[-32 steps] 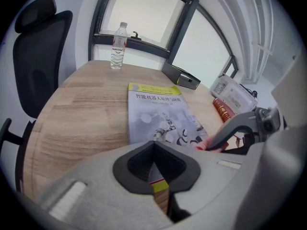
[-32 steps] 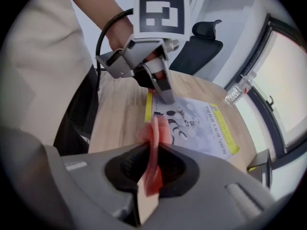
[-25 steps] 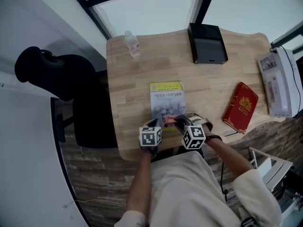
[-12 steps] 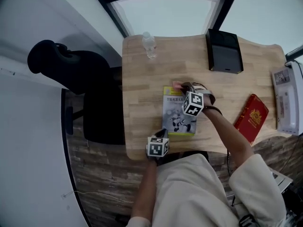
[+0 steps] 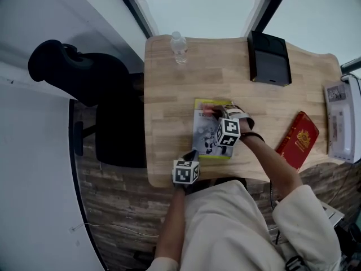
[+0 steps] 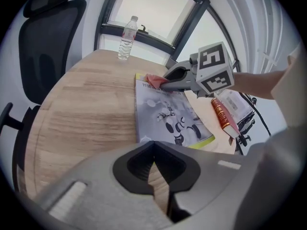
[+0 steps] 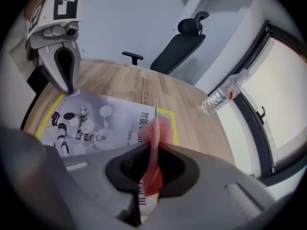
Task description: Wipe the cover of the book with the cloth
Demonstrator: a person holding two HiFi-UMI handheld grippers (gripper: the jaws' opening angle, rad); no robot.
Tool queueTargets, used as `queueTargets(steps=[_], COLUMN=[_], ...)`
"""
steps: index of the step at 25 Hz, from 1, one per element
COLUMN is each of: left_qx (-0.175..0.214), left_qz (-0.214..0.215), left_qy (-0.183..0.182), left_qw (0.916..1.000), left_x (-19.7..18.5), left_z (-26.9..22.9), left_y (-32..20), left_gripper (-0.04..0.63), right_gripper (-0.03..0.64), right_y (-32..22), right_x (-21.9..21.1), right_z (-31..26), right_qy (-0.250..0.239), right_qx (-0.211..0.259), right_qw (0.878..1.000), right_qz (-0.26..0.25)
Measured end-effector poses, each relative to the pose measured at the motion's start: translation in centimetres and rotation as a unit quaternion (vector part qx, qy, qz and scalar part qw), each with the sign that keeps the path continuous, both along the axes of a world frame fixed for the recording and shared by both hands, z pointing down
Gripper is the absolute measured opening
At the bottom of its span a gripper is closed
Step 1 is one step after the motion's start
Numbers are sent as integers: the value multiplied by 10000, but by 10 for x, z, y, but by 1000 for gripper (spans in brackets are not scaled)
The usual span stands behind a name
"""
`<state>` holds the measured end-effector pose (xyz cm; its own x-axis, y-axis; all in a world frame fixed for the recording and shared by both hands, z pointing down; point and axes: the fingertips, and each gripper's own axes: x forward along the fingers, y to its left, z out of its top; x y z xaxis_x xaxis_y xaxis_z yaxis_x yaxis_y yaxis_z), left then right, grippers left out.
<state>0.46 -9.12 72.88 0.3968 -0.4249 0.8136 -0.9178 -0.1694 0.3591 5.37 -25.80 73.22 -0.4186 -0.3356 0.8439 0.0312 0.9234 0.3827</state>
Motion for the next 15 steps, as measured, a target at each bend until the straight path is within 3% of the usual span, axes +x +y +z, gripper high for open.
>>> queueTargets(steps=[12,15], left_qx=[62,94], left_qz=[-9,150], left_qy=[108,-33], left_qw=[9999,9998], left_x=[-1,0], left_z=[0,0], left_y=[-1,0], left_gripper=[6,6], right_gripper=[35,35], right_y=[62,82], right_x=[-2,-1], right_z=[0,0], right_qy=[47,14], right_qx=[-321,-403], right_qw=[9994,9992], right_qz=[-126,-70])
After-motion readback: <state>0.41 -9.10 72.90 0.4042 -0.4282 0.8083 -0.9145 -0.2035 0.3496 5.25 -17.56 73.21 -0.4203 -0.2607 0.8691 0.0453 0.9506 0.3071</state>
